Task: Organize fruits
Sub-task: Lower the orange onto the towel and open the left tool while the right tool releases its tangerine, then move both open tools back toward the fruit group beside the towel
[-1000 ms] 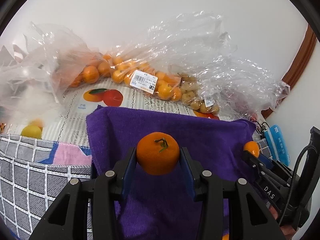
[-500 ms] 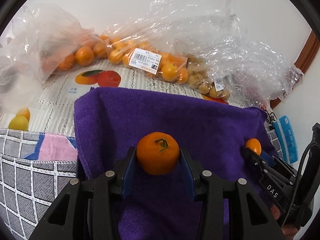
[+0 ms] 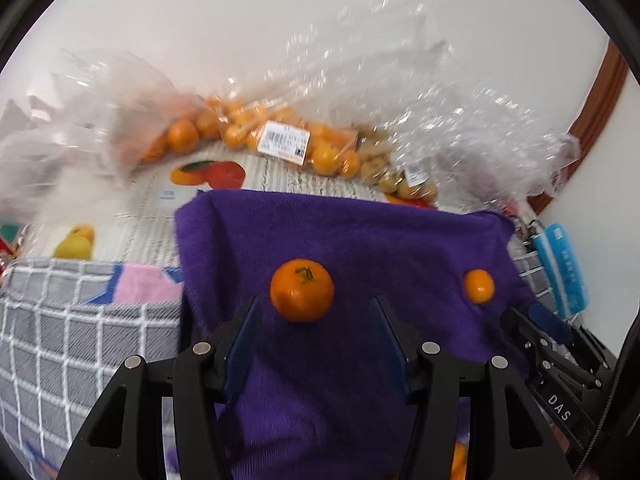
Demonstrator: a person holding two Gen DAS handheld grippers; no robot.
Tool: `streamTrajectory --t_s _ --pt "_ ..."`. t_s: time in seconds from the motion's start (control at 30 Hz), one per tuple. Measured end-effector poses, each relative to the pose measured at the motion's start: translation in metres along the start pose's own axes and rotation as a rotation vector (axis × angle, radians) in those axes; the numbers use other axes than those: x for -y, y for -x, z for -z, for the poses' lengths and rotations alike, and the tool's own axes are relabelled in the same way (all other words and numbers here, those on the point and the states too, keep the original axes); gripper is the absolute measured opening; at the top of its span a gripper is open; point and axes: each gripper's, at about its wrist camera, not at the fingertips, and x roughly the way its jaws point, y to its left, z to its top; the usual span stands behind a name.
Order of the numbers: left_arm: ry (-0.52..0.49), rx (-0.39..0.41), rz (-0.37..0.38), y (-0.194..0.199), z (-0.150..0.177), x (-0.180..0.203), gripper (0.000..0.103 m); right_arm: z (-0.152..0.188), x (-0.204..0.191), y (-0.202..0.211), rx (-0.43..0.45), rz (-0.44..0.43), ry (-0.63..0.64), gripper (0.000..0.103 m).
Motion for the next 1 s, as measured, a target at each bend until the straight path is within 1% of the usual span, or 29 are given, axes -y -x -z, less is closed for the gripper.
streamTrajectory --t_s 0.13,0.2,0.27,0.37,0.47,0.53,0.63,0.73,0.8,0.87,1.0 --pt "0.036 0.055 0.027 0.044 0.018 -0.003 0.053 0.013 -0.004 0.041 0.015 -0.01 0.002 0.05" --pt "0.035 0.067 0.033 0.061 0.027 -0.004 0.052 0.021 -0.008 0.06 0.016 -0.012 0.011 0.05" --pt "0.016 0.082 0.016 0.08 0.038 -0.002 0.052 0.03 -0.011 0.079 0.02 -0.02 0.023 0.05" --pt "-0.026 0.133 -0.033 0.11 0.058 0.0 0.052 0.049 -0.015 0.108 0.05 0.005 0.034 0.05" --pt "-0.053 0.149 -0.036 0.134 0.08 -0.002 0.052 0.067 -0.018 0.129 0.072 0.034 0.035 0.05" --pt "-0.064 0.166 -0.054 0.149 0.094 -0.006 0.052 0.078 -0.018 0.139 0.061 0.024 0.03 0.05" --pt "-0.054 0.182 -0.079 0.161 0.111 -0.016 0.052 0.094 -0.021 0.151 0.032 -0.003 0.034 0.05" --pt "-0.023 0.156 -0.065 0.164 0.123 -0.027 0.052 0.109 -0.027 0.163 0.035 -0.006 0.051 0.05" --pt "-0.022 0.147 -0.069 0.165 0.131 -0.031 0.052 0.118 -0.031 0.17 0.047 -0.004 0.064 0.05" --pt "-0.024 0.142 -0.086 0.163 0.139 -0.036 0.052 0.124 -0.033 0.171 0.046 -0.009 0.072 0.05" --pt "-0.015 0.086 -0.089 0.146 0.153 -0.047 0.052 0.132 -0.033 0.159 0.02 -0.042 0.046 0.05"
